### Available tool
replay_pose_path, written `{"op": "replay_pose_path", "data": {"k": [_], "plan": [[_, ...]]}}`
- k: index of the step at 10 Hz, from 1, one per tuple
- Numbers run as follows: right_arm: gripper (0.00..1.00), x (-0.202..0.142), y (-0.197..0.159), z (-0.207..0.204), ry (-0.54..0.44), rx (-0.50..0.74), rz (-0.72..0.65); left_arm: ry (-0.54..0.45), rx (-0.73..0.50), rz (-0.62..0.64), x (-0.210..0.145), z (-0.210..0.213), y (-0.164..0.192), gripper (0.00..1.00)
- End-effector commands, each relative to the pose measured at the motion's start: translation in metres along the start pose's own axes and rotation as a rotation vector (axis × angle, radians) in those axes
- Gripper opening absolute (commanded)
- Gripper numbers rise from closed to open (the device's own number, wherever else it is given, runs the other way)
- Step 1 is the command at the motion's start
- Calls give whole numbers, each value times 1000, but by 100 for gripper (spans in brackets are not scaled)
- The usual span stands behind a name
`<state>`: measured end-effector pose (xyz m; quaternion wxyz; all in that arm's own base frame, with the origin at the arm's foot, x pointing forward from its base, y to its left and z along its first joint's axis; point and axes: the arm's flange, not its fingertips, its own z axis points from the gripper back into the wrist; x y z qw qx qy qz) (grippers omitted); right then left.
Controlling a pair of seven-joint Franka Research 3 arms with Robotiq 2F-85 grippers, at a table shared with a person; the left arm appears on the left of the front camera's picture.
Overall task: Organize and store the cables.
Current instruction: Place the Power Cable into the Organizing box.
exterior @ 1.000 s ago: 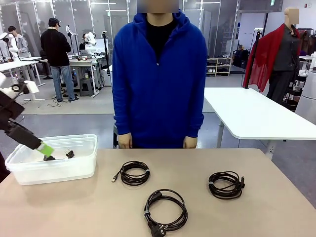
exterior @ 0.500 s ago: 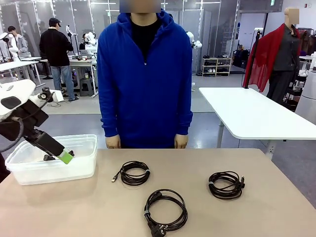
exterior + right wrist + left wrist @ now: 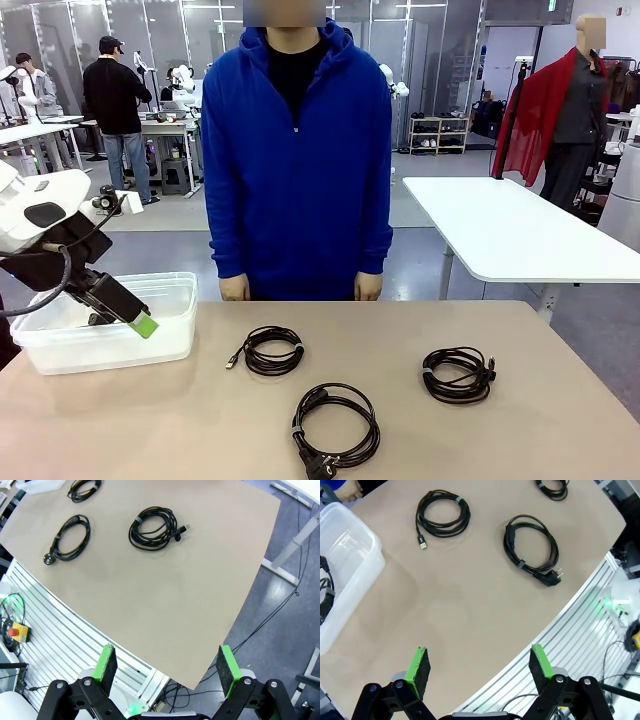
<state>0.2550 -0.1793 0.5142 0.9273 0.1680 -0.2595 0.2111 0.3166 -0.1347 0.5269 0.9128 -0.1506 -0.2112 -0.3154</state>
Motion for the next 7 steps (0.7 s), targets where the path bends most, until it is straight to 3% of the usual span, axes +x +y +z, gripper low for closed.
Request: {"op": "replay_pose_path", "data": {"k": [1, 7], "plan": [[100, -2, 4, 12, -123, 177, 23, -14, 25, 10, -61, -33, -11, 100], [100, -7, -12, 0, -176, 265, -28, 22, 13, -9, -59, -45, -17, 100]]}}
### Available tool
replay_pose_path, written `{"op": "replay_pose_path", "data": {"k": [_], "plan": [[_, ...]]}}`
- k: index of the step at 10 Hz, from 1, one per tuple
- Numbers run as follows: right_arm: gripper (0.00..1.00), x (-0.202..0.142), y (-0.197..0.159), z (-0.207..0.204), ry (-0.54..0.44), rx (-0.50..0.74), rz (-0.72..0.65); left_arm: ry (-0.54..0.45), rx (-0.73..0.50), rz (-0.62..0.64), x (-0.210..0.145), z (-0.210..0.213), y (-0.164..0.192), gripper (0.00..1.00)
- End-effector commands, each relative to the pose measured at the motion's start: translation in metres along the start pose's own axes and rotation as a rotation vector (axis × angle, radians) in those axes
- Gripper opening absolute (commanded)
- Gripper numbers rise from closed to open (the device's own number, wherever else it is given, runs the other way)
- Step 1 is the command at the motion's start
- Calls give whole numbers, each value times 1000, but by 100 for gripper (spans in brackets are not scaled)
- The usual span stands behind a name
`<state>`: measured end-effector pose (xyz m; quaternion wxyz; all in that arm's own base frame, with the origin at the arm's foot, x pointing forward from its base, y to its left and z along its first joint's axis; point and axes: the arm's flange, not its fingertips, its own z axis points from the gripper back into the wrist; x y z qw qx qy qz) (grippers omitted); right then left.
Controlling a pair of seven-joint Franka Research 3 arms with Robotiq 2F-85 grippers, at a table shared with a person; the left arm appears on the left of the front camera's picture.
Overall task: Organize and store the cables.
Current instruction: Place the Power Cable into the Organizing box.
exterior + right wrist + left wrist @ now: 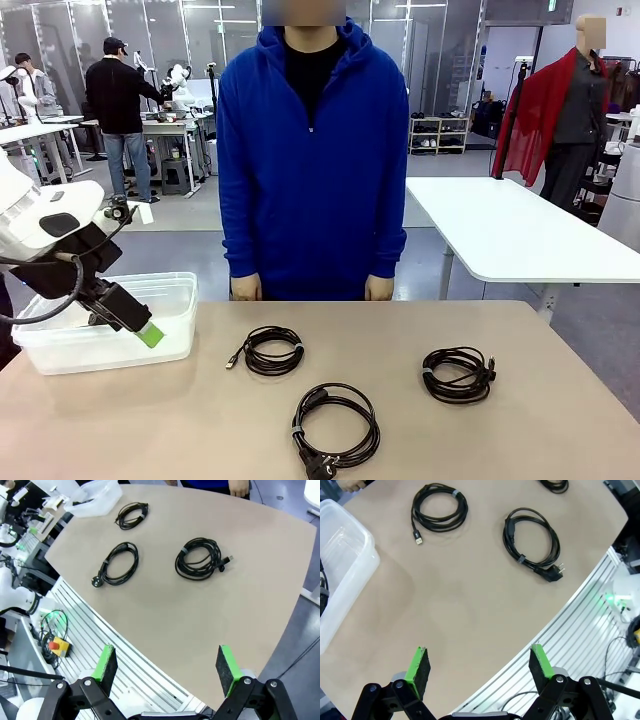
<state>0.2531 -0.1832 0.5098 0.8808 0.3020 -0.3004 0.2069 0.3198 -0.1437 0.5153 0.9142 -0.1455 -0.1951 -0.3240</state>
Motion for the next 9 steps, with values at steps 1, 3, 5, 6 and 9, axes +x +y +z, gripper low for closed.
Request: {"op": "replay_pose_path", "data": {"k": [1, 3, 5, 6, 9], "plan": [[100, -6, -11, -1, 18, 10, 25, 0, 11, -7, -54, -36, -16, 100], [100, -2, -4, -2, 6, 0, -2, 34, 5, -15, -46, -50, -19, 100], [100, -2, -4, -2, 6, 0, -2, 52, -16, -30, -42, -66, -17, 100], [100, -2, -4, -2, 6, 0, -2, 67, -19, -27, -42, -73, -17, 100], [100, -2, -4, -2, 6, 0, -2, 96, -15, -47, -41, -92, -18, 100]]}}
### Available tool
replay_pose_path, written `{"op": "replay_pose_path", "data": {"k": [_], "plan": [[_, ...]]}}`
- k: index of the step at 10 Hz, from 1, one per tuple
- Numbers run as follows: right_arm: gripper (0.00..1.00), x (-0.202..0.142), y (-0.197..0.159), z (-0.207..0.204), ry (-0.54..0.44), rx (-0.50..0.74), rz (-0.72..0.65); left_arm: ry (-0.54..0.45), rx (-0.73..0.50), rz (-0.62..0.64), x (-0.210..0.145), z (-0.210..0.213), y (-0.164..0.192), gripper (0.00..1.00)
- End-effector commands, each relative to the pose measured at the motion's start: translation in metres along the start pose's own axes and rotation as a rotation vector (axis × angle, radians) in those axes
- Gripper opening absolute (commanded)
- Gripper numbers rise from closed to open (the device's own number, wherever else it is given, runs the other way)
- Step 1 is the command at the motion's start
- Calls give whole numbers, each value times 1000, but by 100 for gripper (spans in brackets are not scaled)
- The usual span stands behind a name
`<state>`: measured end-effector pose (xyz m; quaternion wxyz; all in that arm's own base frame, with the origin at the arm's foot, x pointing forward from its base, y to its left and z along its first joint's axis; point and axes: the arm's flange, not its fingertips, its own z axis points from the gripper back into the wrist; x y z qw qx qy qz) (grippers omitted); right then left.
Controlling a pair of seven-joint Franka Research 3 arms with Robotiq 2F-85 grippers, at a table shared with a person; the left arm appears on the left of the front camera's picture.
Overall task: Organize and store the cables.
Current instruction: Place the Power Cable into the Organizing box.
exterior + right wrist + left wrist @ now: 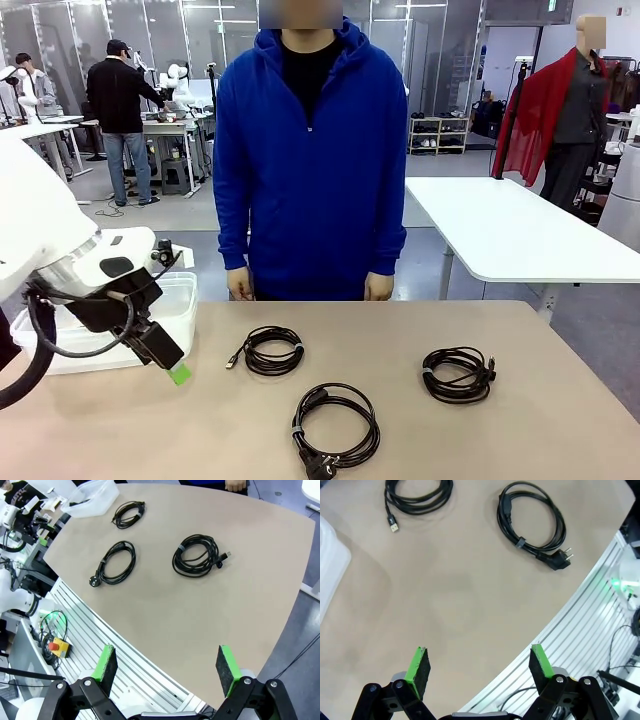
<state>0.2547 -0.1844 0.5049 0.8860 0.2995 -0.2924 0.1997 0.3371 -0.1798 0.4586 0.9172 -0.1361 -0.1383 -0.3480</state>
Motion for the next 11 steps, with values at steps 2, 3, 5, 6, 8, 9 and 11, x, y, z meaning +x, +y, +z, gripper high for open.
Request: {"op": "replay_pose_path", "data": {"k": [2, 3, 5, 6, 8, 9, 11], "plan": [[100, 0, 0, 1, -8, 8, 17, -23, -10, -22, -45, -35, -12, 100], [100, 0, 0, 1, -8, 8, 17, 9, -1, -3, 1, -7, -1, 100], [100, 0, 0, 1, -8, 8, 17, 9, -1, -3, 1, -7, -1, 100], [100, 0, 0, 1, -8, 8, 17, 9, -1, -3, 1, -7, -1, 100], [100, 0, 0, 1, -8, 8, 17, 9, -1, -3, 1, -7, -1, 100], [100, 0, 0, 1, -8, 8, 17, 9, -1, -3, 1, -7, -1, 100], [100, 0, 0, 1, -8, 8, 17, 50, -3, -21, 21, -26, -13, 100]]}}
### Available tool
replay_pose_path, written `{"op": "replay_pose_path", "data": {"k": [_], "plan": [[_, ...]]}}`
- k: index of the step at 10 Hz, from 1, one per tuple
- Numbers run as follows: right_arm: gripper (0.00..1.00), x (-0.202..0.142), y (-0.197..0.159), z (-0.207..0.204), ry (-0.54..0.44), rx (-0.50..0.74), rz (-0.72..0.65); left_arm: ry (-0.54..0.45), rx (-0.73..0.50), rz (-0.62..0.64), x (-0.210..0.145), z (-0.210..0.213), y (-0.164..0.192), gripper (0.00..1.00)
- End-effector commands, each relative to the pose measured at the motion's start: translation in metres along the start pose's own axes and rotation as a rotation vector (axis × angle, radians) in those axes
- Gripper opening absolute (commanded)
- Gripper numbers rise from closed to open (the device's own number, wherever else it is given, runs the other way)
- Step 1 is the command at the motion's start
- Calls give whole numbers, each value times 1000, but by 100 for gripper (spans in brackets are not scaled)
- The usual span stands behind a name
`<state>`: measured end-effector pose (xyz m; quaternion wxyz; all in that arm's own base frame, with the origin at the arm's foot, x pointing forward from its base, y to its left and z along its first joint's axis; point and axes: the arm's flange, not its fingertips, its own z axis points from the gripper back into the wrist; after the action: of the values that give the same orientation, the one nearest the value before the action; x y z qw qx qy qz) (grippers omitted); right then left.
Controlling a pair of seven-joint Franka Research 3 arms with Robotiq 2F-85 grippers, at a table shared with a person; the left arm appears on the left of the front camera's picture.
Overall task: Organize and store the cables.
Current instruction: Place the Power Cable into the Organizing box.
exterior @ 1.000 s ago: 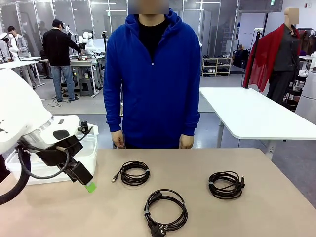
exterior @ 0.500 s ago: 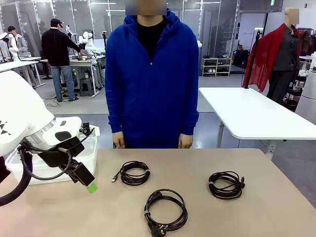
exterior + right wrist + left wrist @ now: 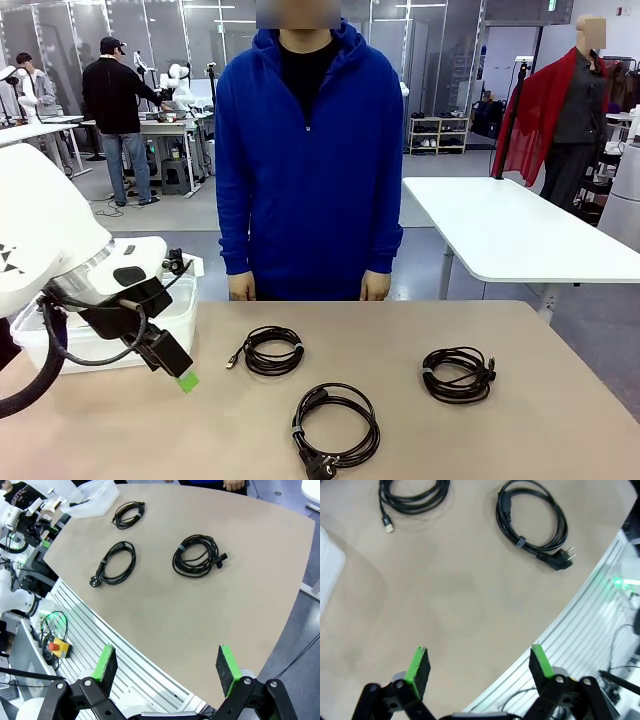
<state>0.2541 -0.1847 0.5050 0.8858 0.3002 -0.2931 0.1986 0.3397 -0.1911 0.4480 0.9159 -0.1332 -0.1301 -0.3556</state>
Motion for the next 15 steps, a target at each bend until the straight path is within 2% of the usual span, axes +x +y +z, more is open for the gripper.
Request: {"op": "replay_pose_path", "data": {"k": [1, 2, 5, 9, 10, 13, 15], "plan": [[100, 0, -1, 1, -6, 8, 18, 29, -42, -15, 32, -30, -16, 100], [100, 0, -1, 1, -6, 8, 18, 63, -62, -20, 46, -48, -25, 100], [100, 0, -1, 1, -6, 8, 18, 130, -46, -18, 66, -59, -45, 100], [100, 0, -1, 1, -6, 8, 18, 120, -48, -62, 100, -95, -74, 100], [100, 0, -1, 1, -6, 8, 18, 159, -14, -32, 104, -100, -79, 100], [100, 0, -1, 1, -6, 8, 18, 189, 68, 68, 109, -108, -89, 100], [100, 0, -1, 1, -6, 8, 18, 184, 68, 152, 114, -118, -95, 100]]}}
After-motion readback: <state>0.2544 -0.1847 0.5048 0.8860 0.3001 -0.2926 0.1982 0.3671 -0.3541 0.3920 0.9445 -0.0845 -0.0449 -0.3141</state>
